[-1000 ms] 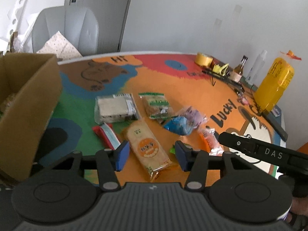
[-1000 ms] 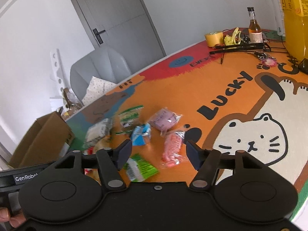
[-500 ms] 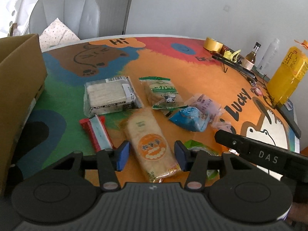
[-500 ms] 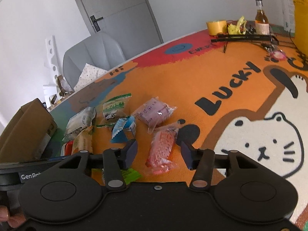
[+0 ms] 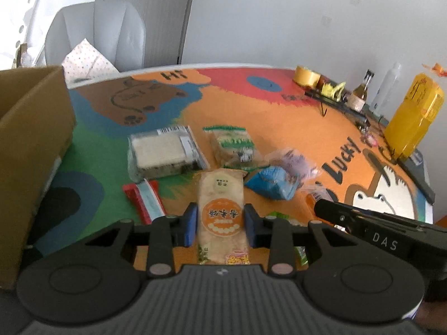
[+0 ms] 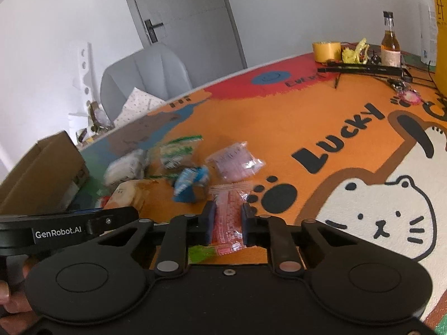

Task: Organize snacks
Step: 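Grasp the pink sausage pack with the right gripper while the left grasps the biscuit pack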

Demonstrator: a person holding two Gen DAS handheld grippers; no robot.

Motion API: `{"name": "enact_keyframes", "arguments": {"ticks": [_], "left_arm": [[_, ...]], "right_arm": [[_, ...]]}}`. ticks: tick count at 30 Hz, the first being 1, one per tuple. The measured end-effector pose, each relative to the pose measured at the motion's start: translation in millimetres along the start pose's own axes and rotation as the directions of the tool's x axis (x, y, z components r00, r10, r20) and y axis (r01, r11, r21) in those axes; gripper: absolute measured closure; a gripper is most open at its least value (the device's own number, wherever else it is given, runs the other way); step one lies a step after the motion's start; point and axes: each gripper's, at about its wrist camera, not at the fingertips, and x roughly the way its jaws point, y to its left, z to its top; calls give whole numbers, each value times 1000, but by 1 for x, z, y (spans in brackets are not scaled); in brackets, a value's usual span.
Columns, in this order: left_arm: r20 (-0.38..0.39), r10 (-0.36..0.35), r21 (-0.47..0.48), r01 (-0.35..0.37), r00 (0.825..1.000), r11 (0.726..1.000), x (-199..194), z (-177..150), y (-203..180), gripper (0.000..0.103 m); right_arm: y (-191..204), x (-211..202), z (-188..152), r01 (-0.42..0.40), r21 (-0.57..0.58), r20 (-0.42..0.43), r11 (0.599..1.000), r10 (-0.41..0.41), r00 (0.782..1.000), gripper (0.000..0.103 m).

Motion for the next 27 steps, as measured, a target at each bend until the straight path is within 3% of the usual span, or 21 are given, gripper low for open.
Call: {"name": "enact_keyframes", "arguments": {"ticks": [12, 27], "left_arm": [[111, 13, -39, -9, 994, 999, -57, 16, 25, 70], [196, 101, -112, -80, 975, 990, -105, 28, 85, 70]], "right_arm": [[44, -20, 19, -70, -42, 76, 997, 73, 994, 87], [113, -22, 34, -174, -101, 124, 980, 186, 975, 88]]}}
